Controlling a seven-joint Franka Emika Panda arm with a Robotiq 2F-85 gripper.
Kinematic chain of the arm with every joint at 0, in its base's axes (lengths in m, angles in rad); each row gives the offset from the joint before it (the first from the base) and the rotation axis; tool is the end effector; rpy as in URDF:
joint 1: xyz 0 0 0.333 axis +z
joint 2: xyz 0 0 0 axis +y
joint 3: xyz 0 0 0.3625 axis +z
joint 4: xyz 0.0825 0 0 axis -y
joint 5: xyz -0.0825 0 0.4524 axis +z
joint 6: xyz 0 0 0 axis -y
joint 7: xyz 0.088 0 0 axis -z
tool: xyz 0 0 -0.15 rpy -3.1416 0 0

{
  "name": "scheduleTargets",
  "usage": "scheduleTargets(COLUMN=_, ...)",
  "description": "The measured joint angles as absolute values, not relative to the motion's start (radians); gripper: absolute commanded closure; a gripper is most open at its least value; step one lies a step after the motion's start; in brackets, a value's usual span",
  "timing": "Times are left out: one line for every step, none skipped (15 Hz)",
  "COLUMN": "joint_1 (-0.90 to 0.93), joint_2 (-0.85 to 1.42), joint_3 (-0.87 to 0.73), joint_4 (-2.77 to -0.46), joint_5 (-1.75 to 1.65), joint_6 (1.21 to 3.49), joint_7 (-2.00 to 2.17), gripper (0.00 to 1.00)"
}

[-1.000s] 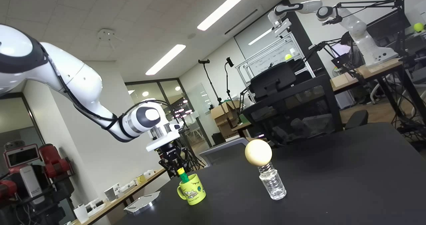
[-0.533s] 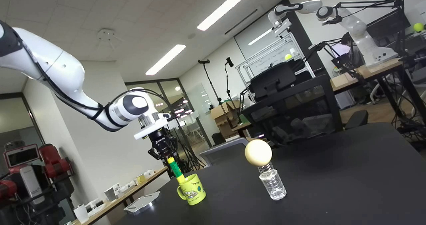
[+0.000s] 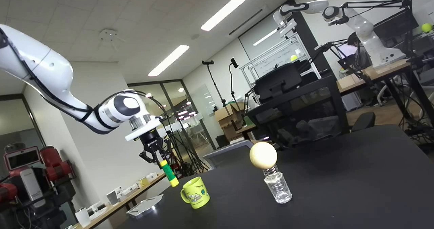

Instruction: Put the paper glue on the table

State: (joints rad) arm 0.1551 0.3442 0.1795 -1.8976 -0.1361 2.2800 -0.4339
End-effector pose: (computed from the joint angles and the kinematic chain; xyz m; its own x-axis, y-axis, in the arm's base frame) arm 0.6649 0.2183 0.2868 0.6645 0.7470 0.0201 0.7450 -0.6643 0.0609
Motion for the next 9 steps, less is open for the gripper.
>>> scheduleTargets(joint_1=0.155, joint_2=0.343, joint_3=0.179, joint_4=-1.9, joint_5=-0.137, joint_6=2.28, joint_7=-0.434, gripper=0.66)
scheduleTargets(joint_1=0.154, joint_2=0.343, joint_3=0.179, joint_4=-1.901, joint_5=-0.137, joint_6=2.28, joint_7=-0.434, gripper=0.66)
scheduleTargets(joint_1=0.153, joint_2=0.343, joint_3=0.179, joint_4=-1.902, joint_5=-0.137, joint_6=2.28, joint_7=-0.434, gripper=0.66)
scheduleTargets(joint_1=0.153, joint_2=0.343, joint_3=0.179, joint_4=-1.902, joint_5=-0.137, joint_6=2.28, joint_7=-0.434, gripper=0.66)
scheduleTargets(joint_1=0.153, joint_2=0.343, joint_3=0.179, joint_4=-1.902, joint_5=-0.137, joint_6=2.28, joint_7=-0.434, gripper=0.66)
scheduleTargets(joint_1=0.153, joint_2=0.343, joint_3=0.179, joint_4=-1.902, joint_5=-0.137, joint_6=2.28, joint_7=-0.434, gripper=0.66)
scheduleTargets(joint_1=0.153, joint_2=0.343, joint_3=0.179, joint_4=-1.902, joint_5=-0.137, joint_6=2.28, joint_7=-0.434, gripper=0.66)
scheduleTargets(joint_1=0.153, joint_2=0.343, joint_3=0.179, joint_4=-1.902, joint_5=-0.138, joint_6=2.28, joint_7=-0.434, gripper=0.66)
scheduleTargets(joint_1=0.153, joint_2=0.343, joint_3=0.179, joint_4=-1.902, joint_5=-0.138, joint_6=2.28, joint_7=-0.434, gripper=0.91)
